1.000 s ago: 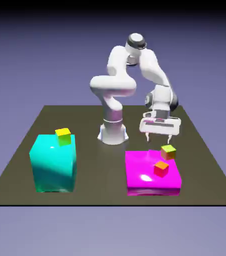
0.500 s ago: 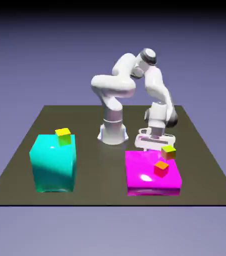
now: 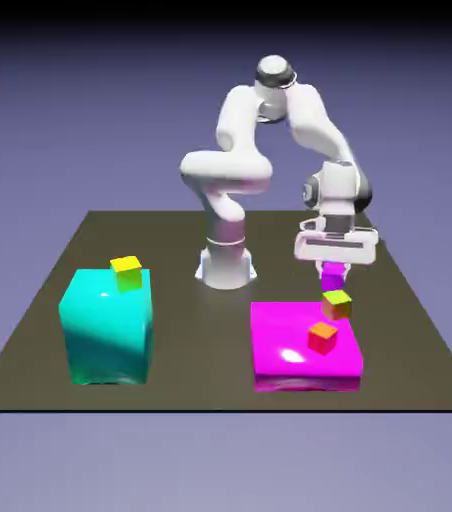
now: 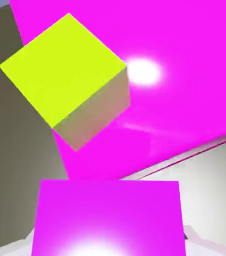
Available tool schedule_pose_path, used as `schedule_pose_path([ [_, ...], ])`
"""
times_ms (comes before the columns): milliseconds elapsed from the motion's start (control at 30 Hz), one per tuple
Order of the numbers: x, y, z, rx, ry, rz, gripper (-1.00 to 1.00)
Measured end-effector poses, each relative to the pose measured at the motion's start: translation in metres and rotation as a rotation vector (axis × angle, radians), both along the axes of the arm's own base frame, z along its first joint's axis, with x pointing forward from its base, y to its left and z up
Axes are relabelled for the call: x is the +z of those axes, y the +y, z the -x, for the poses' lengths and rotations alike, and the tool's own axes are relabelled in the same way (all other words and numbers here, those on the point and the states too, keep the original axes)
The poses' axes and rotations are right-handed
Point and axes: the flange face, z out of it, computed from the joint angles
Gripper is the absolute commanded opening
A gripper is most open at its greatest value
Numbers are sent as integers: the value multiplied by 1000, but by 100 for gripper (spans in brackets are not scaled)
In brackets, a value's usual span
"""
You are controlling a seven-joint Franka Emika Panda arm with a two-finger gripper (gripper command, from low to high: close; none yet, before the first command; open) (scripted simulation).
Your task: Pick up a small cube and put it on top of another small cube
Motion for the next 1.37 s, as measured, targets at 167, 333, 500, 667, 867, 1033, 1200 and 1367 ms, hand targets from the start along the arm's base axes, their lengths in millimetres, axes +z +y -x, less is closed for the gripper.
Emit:
schedule_pose_path([
  [167,41,-14,-50,-131,21,-24,-100],
  [333,82,-52,-103,-282,27,-31,-100],
  [500,121,-114,-151,-451,23,-25,-100],
  [667,155,-198,-186,-639,13,-2,-100],
  [867,186,-321,-200,-890,2,52,-100],
  [1033,197,-423,-182,-1106,14,139,-100],
  [1200,162,-440,-175,-1142,33,189,-100],
  [1367,127,-450,-173,-1139,35,185,100],
])
